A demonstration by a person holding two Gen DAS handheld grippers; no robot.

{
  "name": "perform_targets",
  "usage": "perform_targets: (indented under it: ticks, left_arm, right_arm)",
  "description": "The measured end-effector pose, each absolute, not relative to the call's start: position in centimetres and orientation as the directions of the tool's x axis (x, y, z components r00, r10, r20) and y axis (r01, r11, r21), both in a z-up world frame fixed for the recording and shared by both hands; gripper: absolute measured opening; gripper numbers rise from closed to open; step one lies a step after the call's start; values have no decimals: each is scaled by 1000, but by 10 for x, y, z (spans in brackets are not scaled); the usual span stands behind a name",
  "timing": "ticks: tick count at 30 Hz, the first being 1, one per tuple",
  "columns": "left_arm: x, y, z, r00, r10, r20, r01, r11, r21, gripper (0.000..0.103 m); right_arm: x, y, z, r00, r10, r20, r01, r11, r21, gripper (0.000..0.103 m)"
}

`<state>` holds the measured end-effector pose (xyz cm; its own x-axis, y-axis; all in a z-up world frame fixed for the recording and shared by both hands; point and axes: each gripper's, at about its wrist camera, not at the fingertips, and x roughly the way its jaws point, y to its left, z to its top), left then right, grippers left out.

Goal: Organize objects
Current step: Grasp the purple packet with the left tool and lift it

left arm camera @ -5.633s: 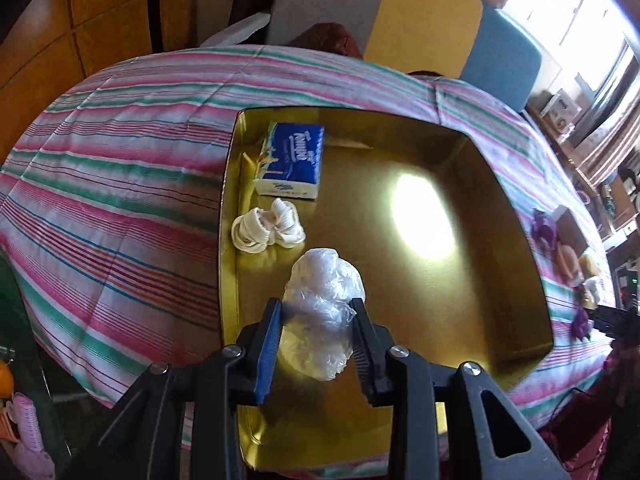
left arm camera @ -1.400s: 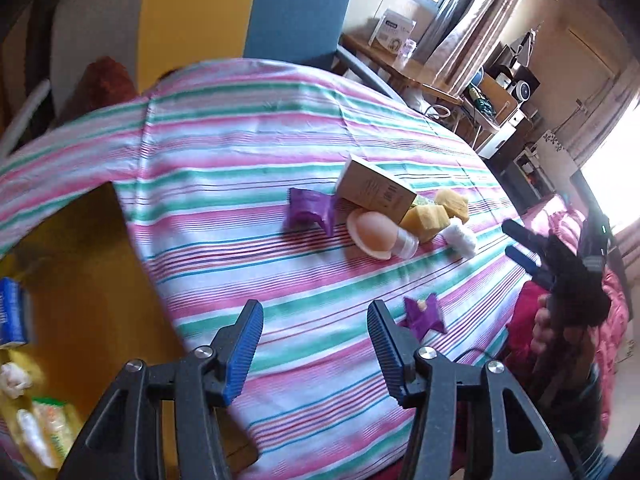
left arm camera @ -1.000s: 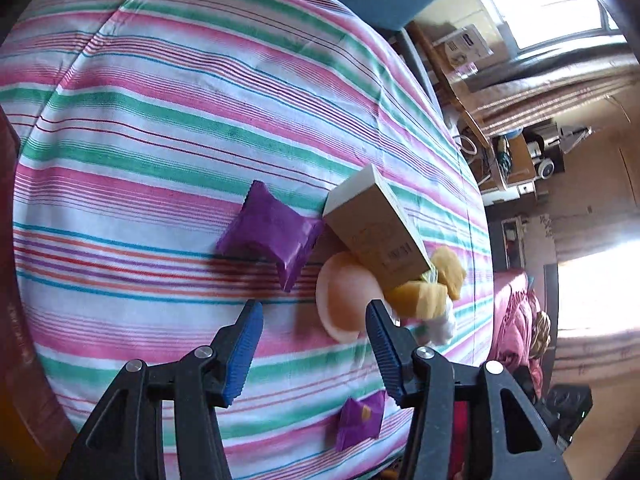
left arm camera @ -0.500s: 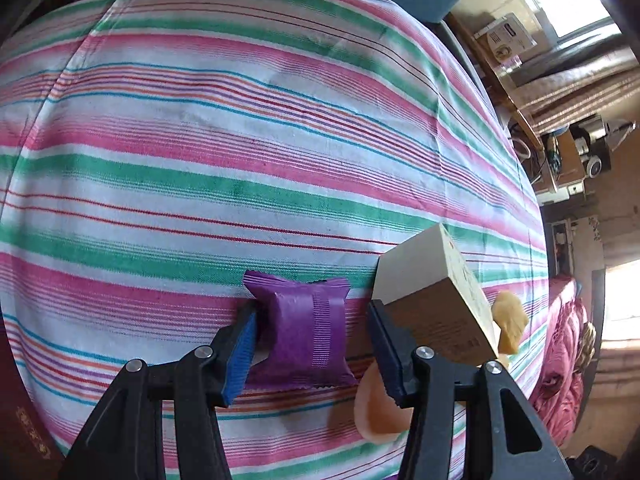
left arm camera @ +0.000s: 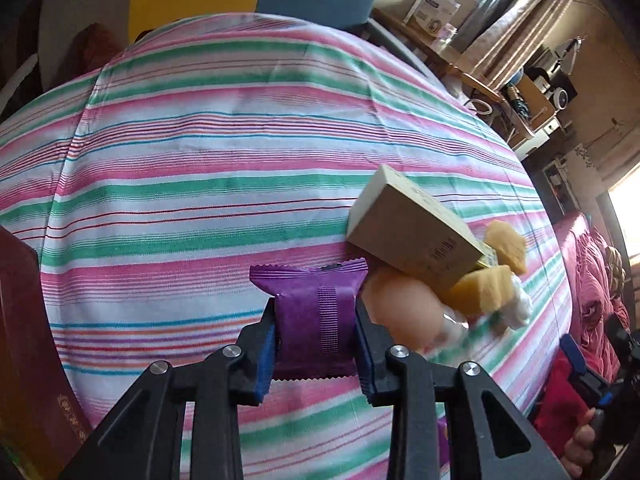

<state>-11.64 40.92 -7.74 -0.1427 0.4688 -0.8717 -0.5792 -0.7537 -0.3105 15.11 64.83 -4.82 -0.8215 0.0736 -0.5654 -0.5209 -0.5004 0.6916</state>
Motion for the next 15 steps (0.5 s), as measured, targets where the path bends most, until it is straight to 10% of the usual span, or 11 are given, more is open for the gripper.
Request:
perform_targets:
  ticks: [15]
  left_arm:
    - [-47, 310, -4, -147, 637, -756, -670, -627, -398, 33]
  right_arm:
    - [66, 652, -62, -406, 140, -903, -635, -754, 169, 73]
